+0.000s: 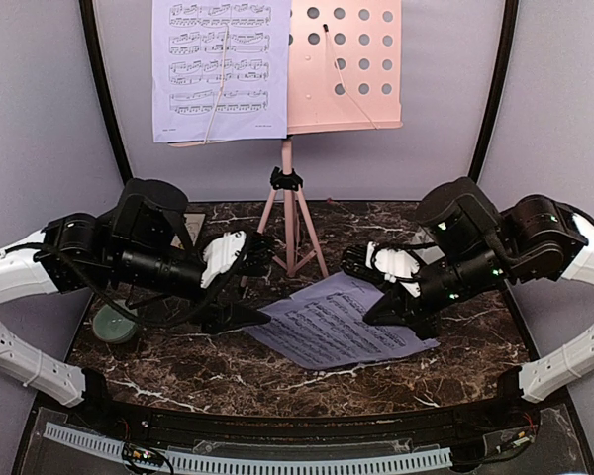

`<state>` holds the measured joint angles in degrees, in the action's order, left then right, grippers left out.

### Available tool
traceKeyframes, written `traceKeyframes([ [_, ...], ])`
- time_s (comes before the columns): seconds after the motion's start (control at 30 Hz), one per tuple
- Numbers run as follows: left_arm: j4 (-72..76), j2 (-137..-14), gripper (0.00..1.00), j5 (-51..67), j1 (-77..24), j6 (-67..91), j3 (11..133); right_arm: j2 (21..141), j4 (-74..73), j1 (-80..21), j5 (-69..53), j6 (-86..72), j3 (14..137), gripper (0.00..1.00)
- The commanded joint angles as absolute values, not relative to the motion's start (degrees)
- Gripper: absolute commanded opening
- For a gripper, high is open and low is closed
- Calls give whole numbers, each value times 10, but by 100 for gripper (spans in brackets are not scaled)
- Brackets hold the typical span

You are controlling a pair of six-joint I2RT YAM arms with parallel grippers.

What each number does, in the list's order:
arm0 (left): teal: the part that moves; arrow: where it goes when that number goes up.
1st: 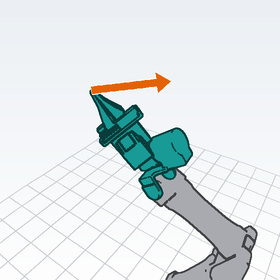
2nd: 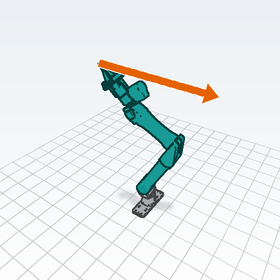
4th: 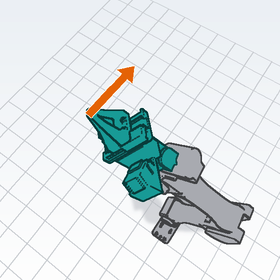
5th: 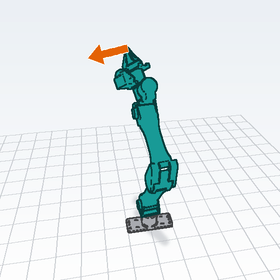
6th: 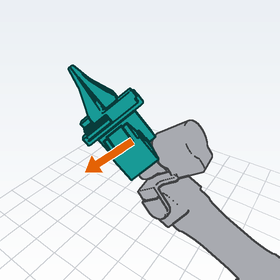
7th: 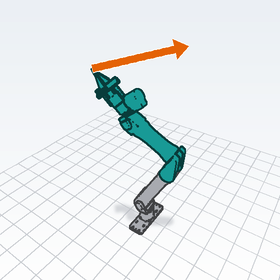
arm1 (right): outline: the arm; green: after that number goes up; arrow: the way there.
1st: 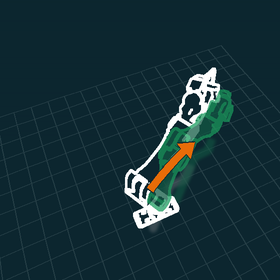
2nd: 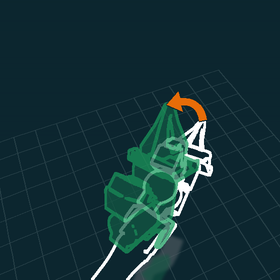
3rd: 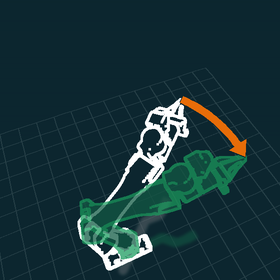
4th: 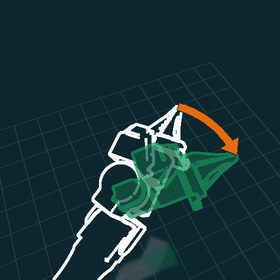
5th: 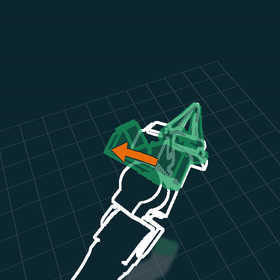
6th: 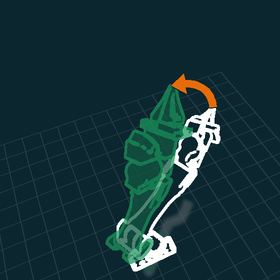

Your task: Set up the instrument practice props

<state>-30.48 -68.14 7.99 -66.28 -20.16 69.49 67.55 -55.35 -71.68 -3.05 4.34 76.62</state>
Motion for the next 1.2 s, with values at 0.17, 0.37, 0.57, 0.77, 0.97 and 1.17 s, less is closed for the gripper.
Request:
traceKeyframes([
  [0.17,-307,-731,72,134,-665,-226,744,701,-582,-744,7,65,833,0],
  [0.37,-275,-750,46,168,-670,-213,742,702,-581,-745,14,62,844,0],
  [0.57,-216,-718,0,164,-671,-170,704,678,-542,-745,21,52,830,9],
  [0.77,-134,-648,0,123,-651,-115,644,591,-401,-707,55,23,771,56],
  [0.97,-79,-615,0,75,-625,-60,666,502,-252,-635,140,7,721,61],
  [1.17,-47,-621,0,43,-586,35,743,506,-195,-602,229,7,740,62],
])
